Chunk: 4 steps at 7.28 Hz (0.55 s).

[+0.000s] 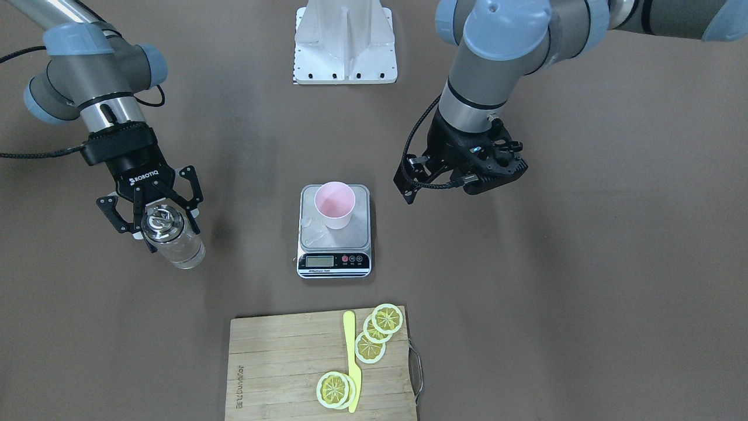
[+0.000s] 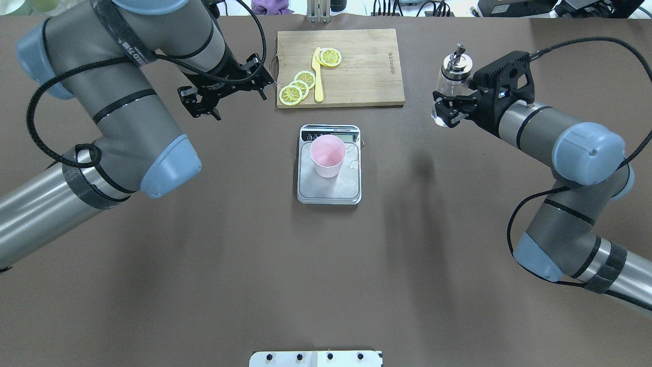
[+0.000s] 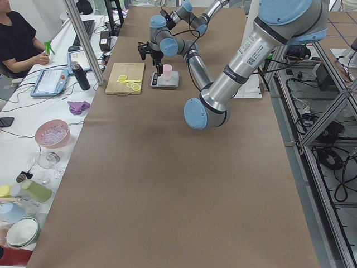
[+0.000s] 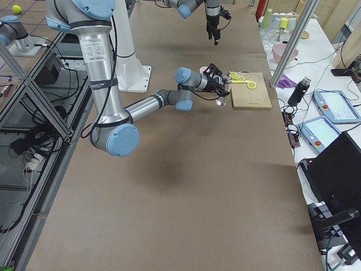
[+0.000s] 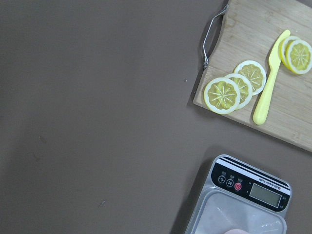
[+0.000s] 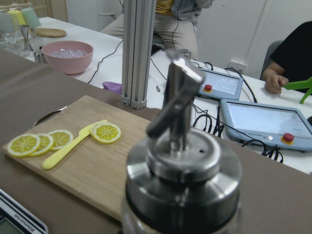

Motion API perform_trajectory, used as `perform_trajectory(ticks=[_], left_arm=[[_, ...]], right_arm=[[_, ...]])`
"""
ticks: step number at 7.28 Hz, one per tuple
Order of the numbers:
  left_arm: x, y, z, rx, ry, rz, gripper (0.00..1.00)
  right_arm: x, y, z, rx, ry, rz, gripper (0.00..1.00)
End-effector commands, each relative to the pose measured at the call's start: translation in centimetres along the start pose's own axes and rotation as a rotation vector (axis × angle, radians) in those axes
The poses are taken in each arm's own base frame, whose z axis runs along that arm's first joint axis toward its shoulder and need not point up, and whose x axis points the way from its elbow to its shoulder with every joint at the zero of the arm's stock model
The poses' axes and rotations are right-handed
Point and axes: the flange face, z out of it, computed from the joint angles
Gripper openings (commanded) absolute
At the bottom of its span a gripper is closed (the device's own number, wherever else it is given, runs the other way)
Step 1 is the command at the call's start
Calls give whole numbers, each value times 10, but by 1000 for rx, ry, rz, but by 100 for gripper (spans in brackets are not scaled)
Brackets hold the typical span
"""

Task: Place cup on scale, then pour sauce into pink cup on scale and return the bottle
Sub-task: 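Carry the bottle with the right gripper over the pink cup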

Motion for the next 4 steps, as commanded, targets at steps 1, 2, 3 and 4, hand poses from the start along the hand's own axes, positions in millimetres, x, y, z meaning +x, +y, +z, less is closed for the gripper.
perform_trajectory(ticks=[1, 2, 3, 4], left_arm=[[-42, -38, -8, 41, -30, 121, 99], [-73, -49, -15, 56, -44, 200, 99], [-108, -67, -25, 77, -65, 324, 99], [-158, -89, -42, 103, -95, 402, 99]], right_arm=[[-25, -45, -5, -37, 73, -107, 9], [-40, -37, -4, -26, 90, -131, 9], [-59, -27, -3, -16, 109, -197, 9], [-70, -20, -3, -18, 136, -274, 9]])
